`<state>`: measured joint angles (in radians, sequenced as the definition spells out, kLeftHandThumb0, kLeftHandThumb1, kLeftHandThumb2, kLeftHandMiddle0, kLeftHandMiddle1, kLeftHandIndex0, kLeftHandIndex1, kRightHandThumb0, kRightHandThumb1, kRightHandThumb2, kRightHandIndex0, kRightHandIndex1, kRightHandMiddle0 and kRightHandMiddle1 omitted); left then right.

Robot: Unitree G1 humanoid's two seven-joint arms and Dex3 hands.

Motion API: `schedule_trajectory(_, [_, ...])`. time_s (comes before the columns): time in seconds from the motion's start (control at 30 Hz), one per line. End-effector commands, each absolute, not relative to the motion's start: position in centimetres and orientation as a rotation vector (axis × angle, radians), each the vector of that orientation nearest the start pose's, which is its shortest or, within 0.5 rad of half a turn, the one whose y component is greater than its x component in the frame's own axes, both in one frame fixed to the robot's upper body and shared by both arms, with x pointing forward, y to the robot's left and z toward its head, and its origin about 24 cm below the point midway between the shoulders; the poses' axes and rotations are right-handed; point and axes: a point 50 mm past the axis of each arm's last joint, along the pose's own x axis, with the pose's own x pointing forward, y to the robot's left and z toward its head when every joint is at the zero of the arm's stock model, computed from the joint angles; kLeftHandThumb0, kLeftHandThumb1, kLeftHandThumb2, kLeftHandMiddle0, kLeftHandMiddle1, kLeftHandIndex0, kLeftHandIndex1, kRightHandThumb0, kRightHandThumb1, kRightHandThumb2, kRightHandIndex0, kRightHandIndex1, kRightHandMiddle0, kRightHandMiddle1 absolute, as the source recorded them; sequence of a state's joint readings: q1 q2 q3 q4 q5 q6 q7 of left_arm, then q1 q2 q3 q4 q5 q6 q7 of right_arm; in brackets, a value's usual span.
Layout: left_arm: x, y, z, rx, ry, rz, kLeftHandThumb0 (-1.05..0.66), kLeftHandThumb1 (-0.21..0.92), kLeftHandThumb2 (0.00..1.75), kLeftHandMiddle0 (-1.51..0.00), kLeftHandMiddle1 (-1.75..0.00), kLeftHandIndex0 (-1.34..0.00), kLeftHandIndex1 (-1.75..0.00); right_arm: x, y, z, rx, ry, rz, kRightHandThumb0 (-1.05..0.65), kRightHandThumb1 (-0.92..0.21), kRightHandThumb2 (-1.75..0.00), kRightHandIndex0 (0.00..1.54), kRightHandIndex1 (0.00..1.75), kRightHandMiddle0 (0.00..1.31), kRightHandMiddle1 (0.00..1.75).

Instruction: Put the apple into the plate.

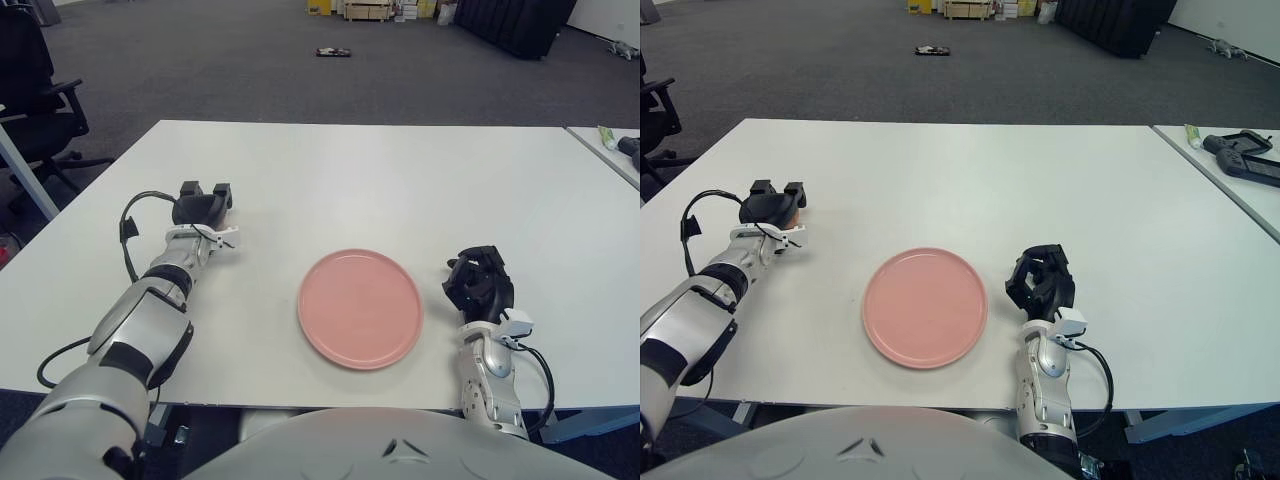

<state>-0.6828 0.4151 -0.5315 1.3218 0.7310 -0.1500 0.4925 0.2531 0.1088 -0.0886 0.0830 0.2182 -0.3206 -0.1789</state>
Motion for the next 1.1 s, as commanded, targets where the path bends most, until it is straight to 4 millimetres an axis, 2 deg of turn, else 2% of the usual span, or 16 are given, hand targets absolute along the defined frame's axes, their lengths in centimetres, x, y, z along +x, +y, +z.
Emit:
schedule_trajectory(0.0, [31.2,23.6,-2.6,1.482,0.270,-0.153,0.00,0.05,1.50,-0.94,-1.35,-0.64,-1.75,18.5,-17.2,-1.4,0.338,0.059,-0.452,-0.41,-0.56,-1.02,1.07,1.75,0.43,1.75])
schedule_trajectory(0.2, [31.3,23.7,-2.6,1.491,0.302,-0.164,0.00,-0.02,1.55,-1.00,-1.27,-0.73,-1.75,18.6,-17.2,-1.4,0.335,0.063,-0.452,-0.41,-0.56,-1.02,1.07,1.75,0.43,1.75])
schedule_trajectory(0.63, [31.5,23.9,-2.2,1.484,0.289,-0.145,0.00,-0.03,1.63,-0.94,-1.48,-0.68,-1.75,18.7,-17.3,-1.4,0.335,0.063,-0.457,-0.41,-0.55,-1.03,1.08,1.75,0.43,1.75])
schedule_trajectory(1.07, [32.1,23.8,-1.5,1.447,0.261,-0.108,0.00,-0.02,1.62,-0.93,-1.51,-0.66,-1.75,18.7,-17.3,-1.4,0.342,0.058,-0.451,-0.41,-0.54,-1.05,1.08,1.75,0.44,1.75])
